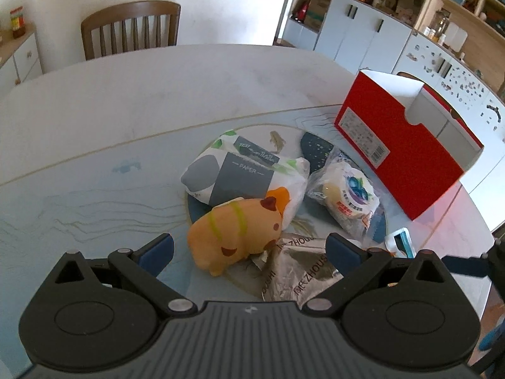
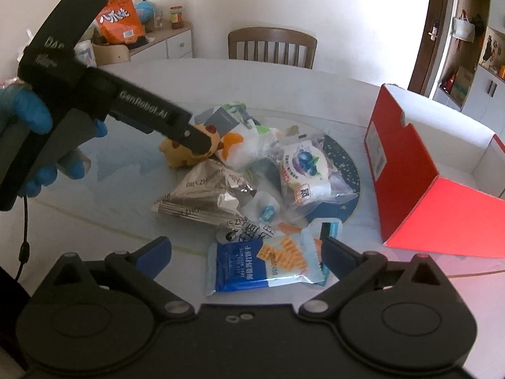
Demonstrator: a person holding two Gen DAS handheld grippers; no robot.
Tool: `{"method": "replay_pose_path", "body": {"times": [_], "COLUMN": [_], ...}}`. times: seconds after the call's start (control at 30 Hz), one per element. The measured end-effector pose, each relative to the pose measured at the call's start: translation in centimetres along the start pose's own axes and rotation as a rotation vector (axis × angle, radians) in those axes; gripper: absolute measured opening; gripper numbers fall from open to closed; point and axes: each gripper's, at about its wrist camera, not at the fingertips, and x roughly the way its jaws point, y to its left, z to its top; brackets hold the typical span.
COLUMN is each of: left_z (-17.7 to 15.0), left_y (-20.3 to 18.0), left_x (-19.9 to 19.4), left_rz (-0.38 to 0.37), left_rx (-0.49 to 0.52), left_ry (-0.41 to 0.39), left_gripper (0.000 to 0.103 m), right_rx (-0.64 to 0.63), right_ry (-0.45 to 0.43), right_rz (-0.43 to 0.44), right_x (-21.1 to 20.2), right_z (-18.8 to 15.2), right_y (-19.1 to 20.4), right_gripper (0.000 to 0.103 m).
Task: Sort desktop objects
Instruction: 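Grasp the orange toy pig with the left tool while the right tool grasps the blue snack packet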
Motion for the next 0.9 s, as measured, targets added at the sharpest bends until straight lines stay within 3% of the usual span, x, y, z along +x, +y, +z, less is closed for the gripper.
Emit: {"method": "replay_pose_path", "body": {"times": [0.3,0.53,0.9], "left_z": [-0.1,0.2,0.7], "left_y": [0.3,0.0,1.4], "left_x": [1.7,2.6,3.3], "left_rz": [0.011,0.063,0.083], "left_rx": [-0.030,-0.064,-0.185], "left_ry": [0.016,0.004,0.005], "left_gripper": [0.103,0.103,0.103], "right_rx": [-0.060,-0.059,-0.068], "right_ry": [0.010,0.028,0.041], "right_rz": [-0.037,-0.032,-0.033], "right_x": [2.2,3.1,4.0], "right_z": [-0.8,-0.9,-0.9], "right_y": [0.2,0.2,0.4], "right_gripper": [0.102,0.102,0.102]}}
